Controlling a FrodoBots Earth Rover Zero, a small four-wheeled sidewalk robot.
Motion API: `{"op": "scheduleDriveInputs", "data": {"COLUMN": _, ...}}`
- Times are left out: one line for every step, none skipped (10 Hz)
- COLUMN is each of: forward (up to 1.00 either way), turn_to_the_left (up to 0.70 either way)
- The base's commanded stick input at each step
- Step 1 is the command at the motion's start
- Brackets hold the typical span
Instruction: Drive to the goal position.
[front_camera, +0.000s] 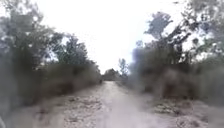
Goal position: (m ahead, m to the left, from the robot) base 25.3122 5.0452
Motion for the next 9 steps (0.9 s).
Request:
{"op": "scheduleDriveInputs", "data": {"forward": 0.85, "turn_to_the_left": 0.0}}
{"op": "scheduleDriveInputs", "data": {"forward": 0.85, "turn_to_the_left": 0.0}}
{"op": "scheduleDriveInputs", "data": {"forward": 0.85, "turn_to_the_left": 0.0}}
{"op": "scheduleDriveInputs", "data": {"forward": 0.85, "turn_to_the_left": 0.0}}
{"op": "scheduleDriveInputs", "data": {"forward": 0.85, "turn_to_the_left": 0.0}}
{"op": "scheduleDriveInputs", "data": {"forward": 0.85, "turn_to_the_left": 0.0}}
{"op": "scheduleDriveInputs", "data": {"forward": 0.85, "turn_to_the_left": 0.0}}
{"op": "scheduleDriveInputs", "data": {"forward": 0.85, "turn_to_the_left": 0.0}}
{"op": "scheduleDriveInputs", "data": {"forward": 0.85, "turn_to_the_left": 0.0}}
